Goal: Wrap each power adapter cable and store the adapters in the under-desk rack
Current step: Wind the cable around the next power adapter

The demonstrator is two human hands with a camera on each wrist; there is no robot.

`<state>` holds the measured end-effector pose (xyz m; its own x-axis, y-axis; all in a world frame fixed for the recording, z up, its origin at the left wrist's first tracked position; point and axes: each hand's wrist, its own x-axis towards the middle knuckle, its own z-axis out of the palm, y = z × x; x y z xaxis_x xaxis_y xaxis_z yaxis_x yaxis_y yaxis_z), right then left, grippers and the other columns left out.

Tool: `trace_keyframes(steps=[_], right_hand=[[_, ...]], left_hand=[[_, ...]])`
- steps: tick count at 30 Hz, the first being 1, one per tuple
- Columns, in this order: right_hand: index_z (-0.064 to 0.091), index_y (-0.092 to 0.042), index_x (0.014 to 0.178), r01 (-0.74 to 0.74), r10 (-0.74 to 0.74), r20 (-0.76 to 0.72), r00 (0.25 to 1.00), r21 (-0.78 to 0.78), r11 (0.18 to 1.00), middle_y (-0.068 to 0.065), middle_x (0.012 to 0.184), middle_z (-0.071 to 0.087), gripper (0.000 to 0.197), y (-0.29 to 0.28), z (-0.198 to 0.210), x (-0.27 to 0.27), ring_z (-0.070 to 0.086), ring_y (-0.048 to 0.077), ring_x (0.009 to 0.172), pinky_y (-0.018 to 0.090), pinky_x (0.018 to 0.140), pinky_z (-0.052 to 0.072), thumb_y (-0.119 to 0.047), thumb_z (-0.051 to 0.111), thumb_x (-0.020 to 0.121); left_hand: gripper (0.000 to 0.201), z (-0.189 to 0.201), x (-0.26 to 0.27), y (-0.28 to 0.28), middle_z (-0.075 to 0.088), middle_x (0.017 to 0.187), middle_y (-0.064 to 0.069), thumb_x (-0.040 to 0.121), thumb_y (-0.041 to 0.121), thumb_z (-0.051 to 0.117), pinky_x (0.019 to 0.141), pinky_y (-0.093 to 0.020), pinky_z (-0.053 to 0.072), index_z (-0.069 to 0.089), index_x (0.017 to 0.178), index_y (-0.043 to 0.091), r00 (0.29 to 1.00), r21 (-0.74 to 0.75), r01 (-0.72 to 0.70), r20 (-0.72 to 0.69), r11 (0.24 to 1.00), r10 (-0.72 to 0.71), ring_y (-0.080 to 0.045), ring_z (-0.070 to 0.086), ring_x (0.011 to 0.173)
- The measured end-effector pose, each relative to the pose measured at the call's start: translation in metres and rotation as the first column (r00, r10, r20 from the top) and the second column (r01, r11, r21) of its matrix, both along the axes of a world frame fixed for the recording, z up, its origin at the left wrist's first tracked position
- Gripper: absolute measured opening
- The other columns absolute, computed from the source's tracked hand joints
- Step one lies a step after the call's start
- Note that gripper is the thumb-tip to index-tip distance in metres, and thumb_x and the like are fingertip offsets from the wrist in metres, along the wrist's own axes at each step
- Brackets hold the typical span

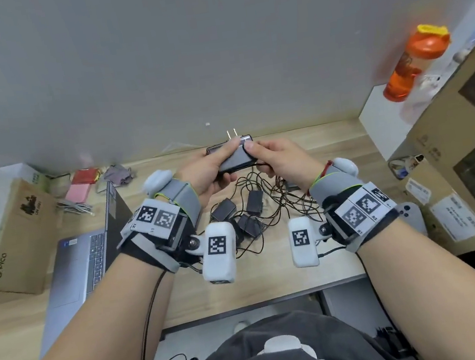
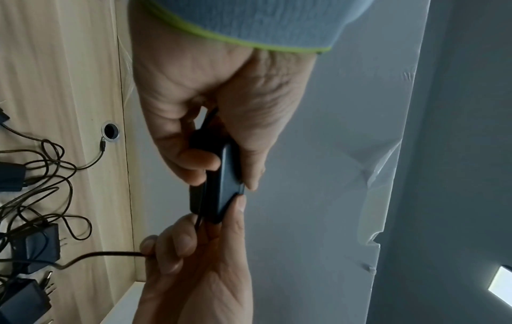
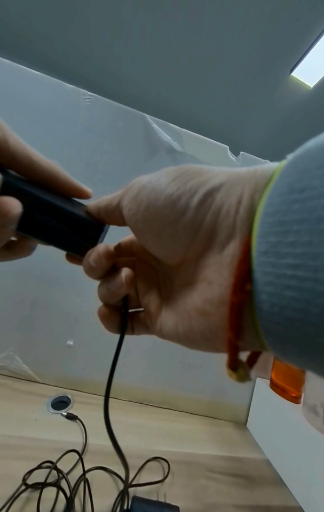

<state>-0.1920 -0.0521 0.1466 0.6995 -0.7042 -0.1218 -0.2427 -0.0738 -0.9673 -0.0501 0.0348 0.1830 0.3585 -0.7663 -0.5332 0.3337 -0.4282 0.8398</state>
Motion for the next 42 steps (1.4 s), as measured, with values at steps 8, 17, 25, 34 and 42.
trace_keyframes(steps=[8,17,25,34,42], right_hand=[[0.059,-0.021,0.074,0.035,-0.033,0.033,0.999,-0.067,0.997,-0.018,0.047,0.041,0.032,0.000,0.011,0.004,0.035,0.000,0.045,0.012,0.047,0.030,-0.036,0.052,0.100],[0.068,-0.021,0.085,0.087,-0.080,0.056,0.995,-0.151,0.985,-0.021,0.048,0.051,0.021,0.008,0.012,0.010,0.040,-0.003,0.048,0.016,0.054,0.031,-0.034,0.057,0.098],[0.073,-0.023,0.072,0.029,-0.040,-0.061,0.997,-0.182,0.983,-0.012,0.054,0.047,0.025,0.002,0.013,-0.012,0.033,0.003,0.052,0.019,0.053,0.027,-0.032,0.064,0.093],[0.070,-0.019,0.071,0.027,-0.017,0.051,0.999,-0.205,0.978,0.007,0.067,0.060,0.018,0.002,0.041,-0.004,0.045,0.016,0.066,0.027,0.065,0.035,-0.024,0.073,0.088],[0.064,-0.016,0.068,0.104,-0.066,0.182,0.981,-0.210,0.972,0.002,0.066,0.058,0.020,-0.008,0.063,0.005,0.048,0.008,0.062,0.018,0.062,0.042,-0.013,0.079,0.080]], left_hand=[[0.056,0.010,0.010,0.001,0.069,0.109,-0.017,0.083,0.041,0.073,0.055,-0.018,0.056,0.064,0.121,0.000,0.996,-0.102,-0.021,-0.086,0.995,0.012,-0.023,0.072,0.071],[0.059,0.015,0.015,-0.002,0.069,0.101,-0.014,0.082,0.038,0.075,0.055,-0.018,0.055,0.061,0.121,-0.005,0.997,-0.134,-0.050,-0.064,0.990,0.042,-0.026,0.071,0.067],[0.043,0.023,0.028,-0.001,0.071,0.090,-0.009,0.082,0.035,0.075,0.058,-0.023,0.059,0.066,0.108,0.001,0.994,-0.172,-0.104,-0.055,0.980,0.096,-0.025,0.070,0.064],[0.045,0.013,0.027,0.004,0.073,0.102,-0.014,0.069,0.020,0.088,0.064,-0.025,0.060,0.067,0.104,-0.001,0.979,-0.123,-0.024,0.197,0.992,0.048,-0.026,0.074,0.078],[0.031,0.018,0.021,0.010,0.071,0.085,-0.006,0.069,0.015,0.087,0.059,-0.023,0.059,0.068,0.091,0.004,0.935,-0.037,0.173,0.320,0.984,-0.153,-0.018,0.072,0.067]])
